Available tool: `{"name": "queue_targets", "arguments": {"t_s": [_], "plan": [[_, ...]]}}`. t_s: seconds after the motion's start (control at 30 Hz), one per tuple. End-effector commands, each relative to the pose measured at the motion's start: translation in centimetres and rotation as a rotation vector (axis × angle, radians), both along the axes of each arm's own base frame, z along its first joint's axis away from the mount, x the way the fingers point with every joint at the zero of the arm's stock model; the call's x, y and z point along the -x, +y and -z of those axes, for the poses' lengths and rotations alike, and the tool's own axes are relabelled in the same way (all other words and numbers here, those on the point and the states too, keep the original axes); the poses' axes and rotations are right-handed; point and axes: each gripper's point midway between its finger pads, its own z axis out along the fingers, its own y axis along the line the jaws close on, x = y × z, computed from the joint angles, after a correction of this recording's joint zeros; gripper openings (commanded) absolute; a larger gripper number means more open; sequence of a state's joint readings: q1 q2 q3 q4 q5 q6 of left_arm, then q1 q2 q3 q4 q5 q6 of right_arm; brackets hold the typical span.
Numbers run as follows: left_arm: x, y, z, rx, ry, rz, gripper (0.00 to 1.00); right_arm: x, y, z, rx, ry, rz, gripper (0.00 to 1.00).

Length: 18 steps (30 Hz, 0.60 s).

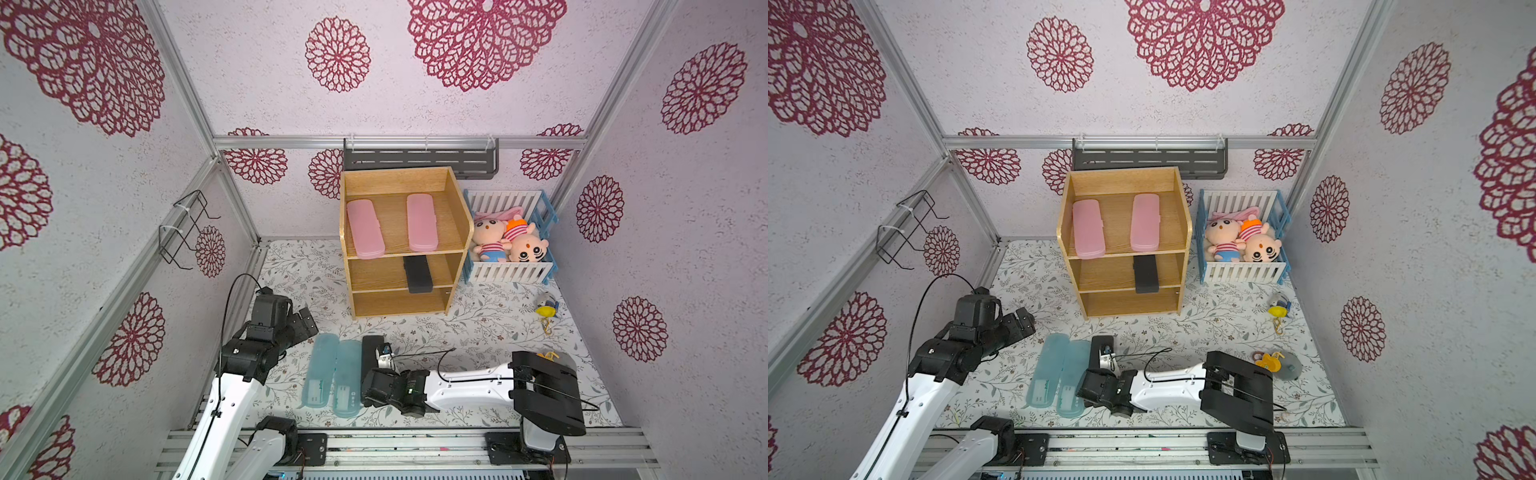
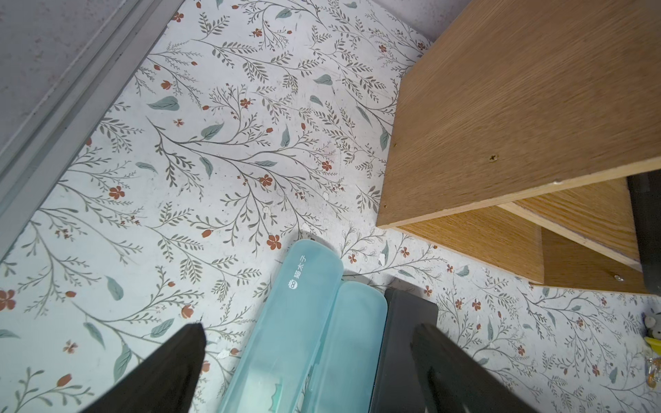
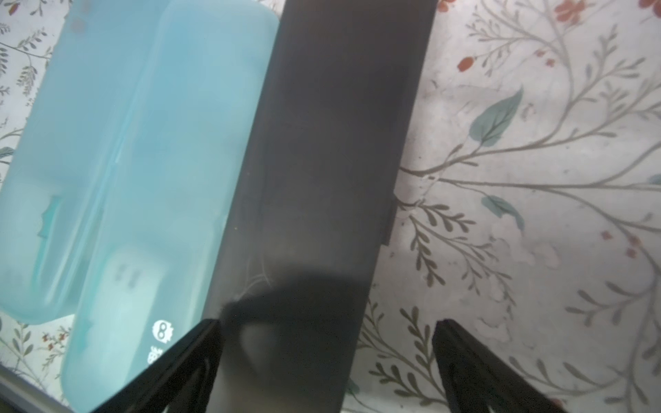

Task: Place the pencil cases on the shelf according to color
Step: Pick up the pencil case from the center of the board.

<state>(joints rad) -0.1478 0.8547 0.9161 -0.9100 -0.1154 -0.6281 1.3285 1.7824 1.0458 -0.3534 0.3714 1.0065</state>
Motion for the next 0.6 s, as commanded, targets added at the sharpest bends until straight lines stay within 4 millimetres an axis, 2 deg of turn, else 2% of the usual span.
{"name": "queue_targets", "arguments": {"t_s": [0.0,0.33,0.57], "plan": [[-0.3,-0.1,-0.1,0.003,-0.008,0.008,0.97,-0.1,0.8,-0.3,0.004,-0.013,0.000,0.99],[-0.4,-0.2,0.1,0.009,0.002,0.010,0.97,-0.2,-0.9,1.4,0.092,-0.021,0.016,0.99],[-0.5,-0.6,0.3,0.021,0.011,0.024,0.97,-0.5,-4.2,2.1,0.111,-0.001,0.061,0.99]]}}
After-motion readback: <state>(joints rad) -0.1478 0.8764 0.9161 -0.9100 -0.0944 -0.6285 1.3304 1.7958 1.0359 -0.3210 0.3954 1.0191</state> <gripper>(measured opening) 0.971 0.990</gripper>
